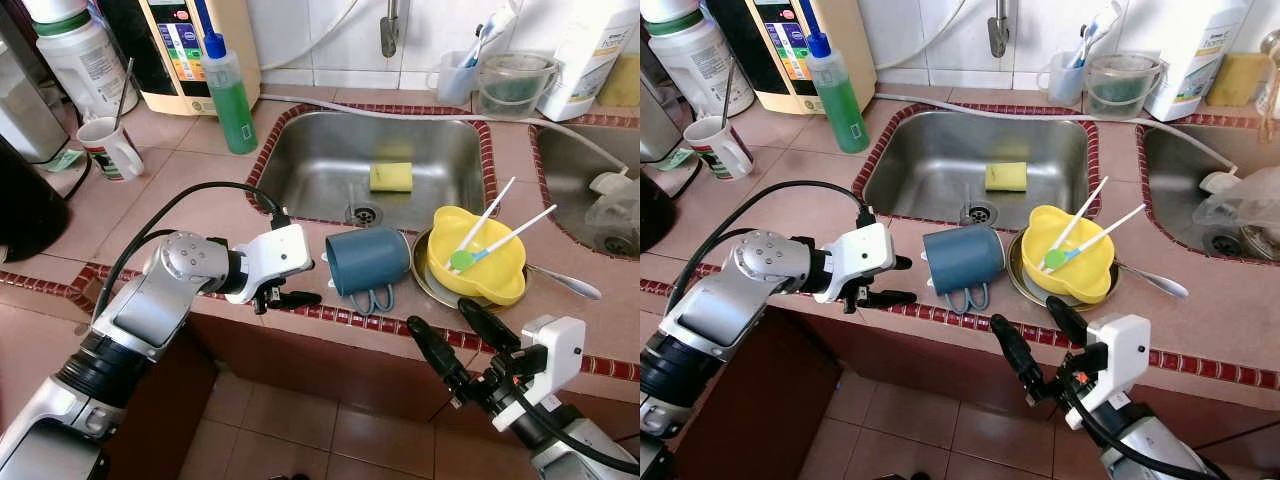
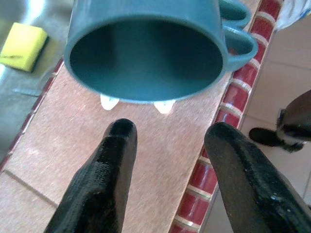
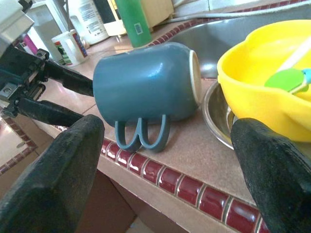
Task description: Kitchen organization
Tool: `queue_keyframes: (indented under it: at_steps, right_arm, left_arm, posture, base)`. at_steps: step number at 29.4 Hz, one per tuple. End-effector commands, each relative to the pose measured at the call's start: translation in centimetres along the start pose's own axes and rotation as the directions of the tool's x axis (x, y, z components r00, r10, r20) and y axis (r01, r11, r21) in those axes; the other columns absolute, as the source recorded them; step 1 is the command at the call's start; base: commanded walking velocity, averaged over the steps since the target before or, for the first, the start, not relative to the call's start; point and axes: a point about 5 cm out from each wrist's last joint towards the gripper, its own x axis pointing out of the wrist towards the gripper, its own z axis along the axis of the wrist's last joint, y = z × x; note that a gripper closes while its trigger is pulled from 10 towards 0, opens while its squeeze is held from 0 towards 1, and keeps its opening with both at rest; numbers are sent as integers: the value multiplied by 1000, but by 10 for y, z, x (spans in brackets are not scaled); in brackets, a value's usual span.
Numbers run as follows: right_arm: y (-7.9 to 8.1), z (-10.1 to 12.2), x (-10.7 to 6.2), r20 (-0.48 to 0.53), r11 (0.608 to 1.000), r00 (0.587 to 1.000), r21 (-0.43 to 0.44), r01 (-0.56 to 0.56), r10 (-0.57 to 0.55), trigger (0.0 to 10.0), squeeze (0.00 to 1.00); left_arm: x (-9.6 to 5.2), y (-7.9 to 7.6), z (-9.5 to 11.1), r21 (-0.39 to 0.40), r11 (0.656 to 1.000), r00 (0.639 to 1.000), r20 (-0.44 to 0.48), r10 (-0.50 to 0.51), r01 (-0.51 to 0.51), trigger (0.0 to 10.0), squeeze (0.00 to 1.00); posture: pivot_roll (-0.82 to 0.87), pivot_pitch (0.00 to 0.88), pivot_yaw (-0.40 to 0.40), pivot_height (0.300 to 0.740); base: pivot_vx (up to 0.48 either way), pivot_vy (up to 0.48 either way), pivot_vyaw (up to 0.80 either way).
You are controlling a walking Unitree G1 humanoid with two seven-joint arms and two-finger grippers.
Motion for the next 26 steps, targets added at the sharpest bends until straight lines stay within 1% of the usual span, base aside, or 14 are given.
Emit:
queue_keyframes:
  at_steps: [1, 7, 8, 11, 12, 13, 15, 17, 20, 21, 23, 24, 25, 26]
  right_arm:
    - [4, 2, 0, 7, 1000, 1000, -3, -24, 24, 10000, 0]
    - [4, 3, 1, 7, 999, 999, -5, -33, 33, 10000, 0]
    - [4, 3, 1, 6, 999, 999, -5, -34, 35, 10000, 0]
    - [3, 3, 1, 5, 999, 999, -6, -34, 34, 10000, 0]
    - [3, 3, 1, 4, 999, 999, -7, -34, 34, 10000, 0]
    - [3, 3, 1, 3, 999, 999, -8, -34, 34, 10000, 0]
    - [3, 4, 1, 3, 999, 999, -9, -33, 33, 10000, 0]
    - [3, 4, 1, 3, 999, 999, -10, -33, 33, 10000, 0]
    - [3, 3, 1, 3, 999, 999, -8, -32, 32, 10000, 0]
    - [3, 3, 1, 3, 999, 999, -6, -33, 33, 10000, 0]
    - [3, 3, 1, 3, 999, 999, -5, -33, 33, 10000, 0]
    - [3, 3, 2, 4, 999, 999, -6, -34, 34, 10000, 0]
    - [3, 3, 2, 4, 999, 999, -9, -36, 36, 10000, 0]
    - [3, 3, 2, 4, 999, 999, -9, -36, 36, 10000, 0]
  left_arm:
    - [-5, 5, -8, 0, 999, 999, -40, 33, -33, 10000, 1000]
    - [-13, 17, -12, 30, 994, 992, -75, 104, -102, 10000, 1000]
    - [-14, 21, -12, 30, 992, 989, -74, 126, -124, 10000, 1000]
    - [-16, 23, -11, 12, 991, 989, -61, 132, -132, 10000, 1000]
    - [-16, 24, -10, -7, 991, 990, -51, 131, -132, 10000, 580]
    - [-18, 25, -9, -39, 990, 990, -43, 132, -134, 10000, 0]
    - [-21, 25, -10, -88, 988, 991, -48, 123, -127, 10000, 0]
    - [-22, 25, -11, -109, 986, 992, -49, 117, -122, 10000, 0]
    - [-26, 21, -10, -114, 990, 996, -45, 82, -86, 10000, 0]
    - [-30, 19, -10, -116, 991, 997, -48, 60, -65, 10000, 0]
    - [-34, 18, -10, -125, 990, 997, -45, 55, -60, 10000, 0]
    - [-37, 19, -8, -158, 986, 998, -32, 55, -60, 10000, 0]
    - [-39, 18, -3, -198, 979, 999, 5, 51, -49, 10000, 0]
    - [-39, 18, -3, -198, 979, 999, 5, 51, -49, 10000, 0]
  posture:
    - [-79, 120, 107, 740]
    - [-77, 122, 102, 740]
    - [-75, 123, 98, 740]
    - [-75, 124, 97, 740]
    - [-75, 124, 97, 740]
    - [-75, 127, 98, 740]
    - [-73, 129, 97, 740]
    - [-73, 129, 97, 740]
    - [-70, 131, 97, 740]
    - [-69, 130, 98, 740]
    - [-68, 131, 98, 740]
    - [-68, 130, 98, 740]
    - [-64, 131, 97, 740]
    - [-64, 131, 97, 740]
  base:
    - [0, 0, 0]
    - [0, 0, 0]
    - [0, 0, 0]
    - [0, 0, 0]
    - [0, 0, 0]
    - [0, 0, 0]
    - [0, 0, 0]
    - [0, 0, 0]
    - [0, 0, 0]
    - [0, 0, 0]
    - [0, 0, 0]
    - [0, 0, 0]
    - [0, 0, 0]
    - [0, 0, 0]
